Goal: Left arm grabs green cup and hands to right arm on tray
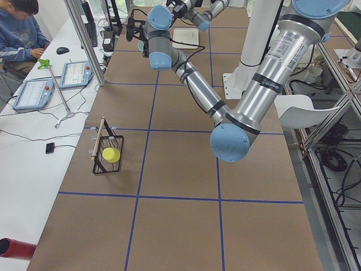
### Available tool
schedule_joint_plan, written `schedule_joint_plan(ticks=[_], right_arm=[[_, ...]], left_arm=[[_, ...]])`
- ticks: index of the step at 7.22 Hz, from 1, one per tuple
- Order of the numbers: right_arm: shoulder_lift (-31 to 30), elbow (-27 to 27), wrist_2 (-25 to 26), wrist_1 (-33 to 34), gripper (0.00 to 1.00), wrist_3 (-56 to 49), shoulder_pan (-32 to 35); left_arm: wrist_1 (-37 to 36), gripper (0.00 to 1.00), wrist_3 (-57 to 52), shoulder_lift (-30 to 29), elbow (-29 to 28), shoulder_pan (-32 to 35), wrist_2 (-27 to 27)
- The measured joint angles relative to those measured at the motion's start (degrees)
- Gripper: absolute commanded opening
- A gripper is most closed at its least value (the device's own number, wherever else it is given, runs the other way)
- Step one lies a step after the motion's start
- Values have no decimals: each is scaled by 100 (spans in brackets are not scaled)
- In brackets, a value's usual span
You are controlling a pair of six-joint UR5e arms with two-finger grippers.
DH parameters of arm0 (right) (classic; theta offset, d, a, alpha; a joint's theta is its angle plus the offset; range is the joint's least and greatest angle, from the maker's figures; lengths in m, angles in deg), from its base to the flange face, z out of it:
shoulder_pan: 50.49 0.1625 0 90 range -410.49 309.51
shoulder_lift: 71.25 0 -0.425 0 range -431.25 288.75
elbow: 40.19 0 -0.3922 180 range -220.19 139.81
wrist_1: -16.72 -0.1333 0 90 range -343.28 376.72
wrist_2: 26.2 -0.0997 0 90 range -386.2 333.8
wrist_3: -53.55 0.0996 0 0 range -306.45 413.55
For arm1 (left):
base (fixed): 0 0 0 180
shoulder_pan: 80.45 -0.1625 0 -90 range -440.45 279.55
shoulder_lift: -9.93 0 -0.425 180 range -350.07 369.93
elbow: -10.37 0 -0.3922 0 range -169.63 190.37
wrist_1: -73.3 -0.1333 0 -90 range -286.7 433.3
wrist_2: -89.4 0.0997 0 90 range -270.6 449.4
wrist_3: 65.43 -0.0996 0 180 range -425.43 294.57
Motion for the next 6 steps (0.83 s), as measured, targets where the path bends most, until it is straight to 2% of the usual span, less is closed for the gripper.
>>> schedule_joint_plan(ticks=[3,5,6], right_arm=[[183,55,552,-1376,96,560,-391],[302,65,925,-1994,96,622,-622],[358,69,1036,-2162,90,628,-673]], left_arm=[[880,0,1249,-417,63,-389,-160],[1535,0,2081,-725,72,-692,-183],[1851,0,2416,-819,78,-815,-155]])
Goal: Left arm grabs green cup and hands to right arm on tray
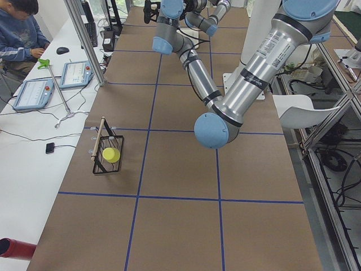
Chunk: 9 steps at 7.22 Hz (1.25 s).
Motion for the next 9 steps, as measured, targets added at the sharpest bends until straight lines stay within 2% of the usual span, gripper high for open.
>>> schedule_joint_plan(ticks=[1,2,5,7,9], right_arm=[[71,0,58,-59,82,0,-19],[133,1,99,-58,78,-1,-32],[224,100,112,322,79,-9,-68],[286,309,108,744,79,-10,-129],[307,372,114,844,75,-12,-176]], left_arm=[[195,0,194,-41,1,-52,49],[269,0,265,-76,0,-106,163],[297,0,291,-194,-62,-378,642],[293,0,291,-211,-86,-408,708],[281,0,287,-214,-89,-425,760]])
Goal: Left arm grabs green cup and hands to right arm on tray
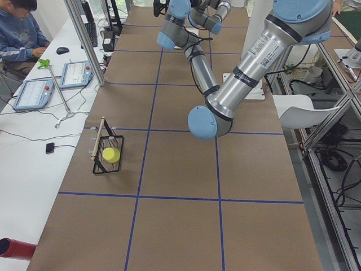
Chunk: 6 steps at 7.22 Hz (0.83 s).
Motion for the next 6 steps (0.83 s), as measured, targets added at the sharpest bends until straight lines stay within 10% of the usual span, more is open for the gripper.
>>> schedule_joint_plan(ticks=[6], right_arm=[[121,94,12,324,59,-34,-23]], left_arm=[[-12,0,17,-9,62,-137,5]])
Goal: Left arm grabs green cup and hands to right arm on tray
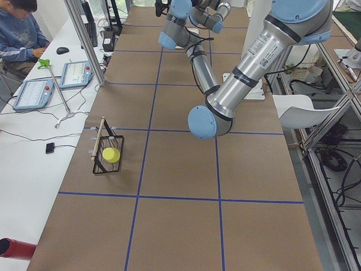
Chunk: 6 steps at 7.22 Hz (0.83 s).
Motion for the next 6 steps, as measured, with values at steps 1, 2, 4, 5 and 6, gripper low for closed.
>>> schedule_joint_plan(ticks=[1,2,4,5,6], right_arm=[[1,2,0,20,55,-7,0],[0,5,-4,70,54,-13,0],[3,101,-17,355,52,-17,0],[3,194,-22,538,51,-17,0],[3,253,-29,647,48,-17,0]], left_arm=[[0,0,-2,-3,3,-20,0],[0,0,-3,-6,5,-36,0],[-3,0,-6,-11,6,-59,0],[-6,0,-9,-18,6,-62,0],[-10,0,-11,-22,5,-64,2]])
